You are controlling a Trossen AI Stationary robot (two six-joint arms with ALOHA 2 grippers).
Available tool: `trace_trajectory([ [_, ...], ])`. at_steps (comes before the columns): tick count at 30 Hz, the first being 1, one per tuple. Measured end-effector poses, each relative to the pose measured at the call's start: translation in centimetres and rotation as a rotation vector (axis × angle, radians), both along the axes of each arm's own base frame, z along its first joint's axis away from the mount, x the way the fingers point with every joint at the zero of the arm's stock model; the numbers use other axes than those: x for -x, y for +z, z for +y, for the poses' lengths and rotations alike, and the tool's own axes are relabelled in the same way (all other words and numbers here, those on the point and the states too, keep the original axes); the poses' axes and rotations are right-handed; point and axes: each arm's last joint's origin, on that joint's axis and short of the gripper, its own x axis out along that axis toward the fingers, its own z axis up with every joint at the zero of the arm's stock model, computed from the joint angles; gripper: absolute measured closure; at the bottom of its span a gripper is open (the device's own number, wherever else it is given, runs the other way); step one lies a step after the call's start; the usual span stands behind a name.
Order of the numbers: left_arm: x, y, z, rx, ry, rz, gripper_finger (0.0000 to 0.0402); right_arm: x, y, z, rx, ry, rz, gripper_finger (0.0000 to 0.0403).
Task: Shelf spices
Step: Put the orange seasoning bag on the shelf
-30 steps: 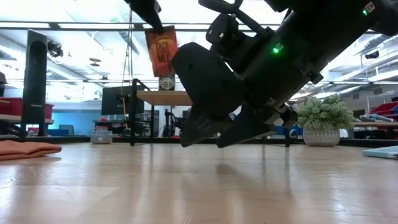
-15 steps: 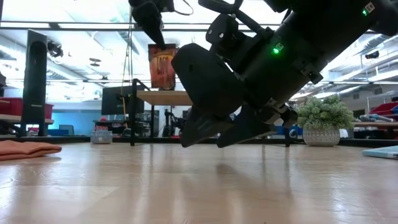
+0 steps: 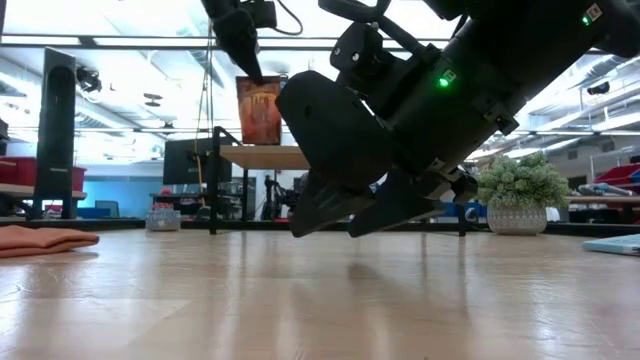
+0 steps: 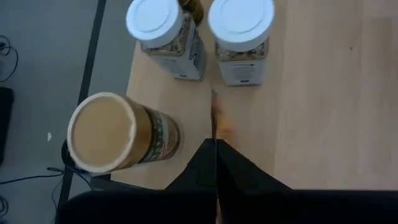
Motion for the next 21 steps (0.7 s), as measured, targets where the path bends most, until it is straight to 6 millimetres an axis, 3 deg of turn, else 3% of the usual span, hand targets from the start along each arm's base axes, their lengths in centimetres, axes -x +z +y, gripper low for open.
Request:
trace_trajectory([
  [21,0.35,-0.02,0.46,0.006,0.029,0.001,0.0401,0.00,0.00,0.00,0.001,0.001,0.000,0.0085],
])
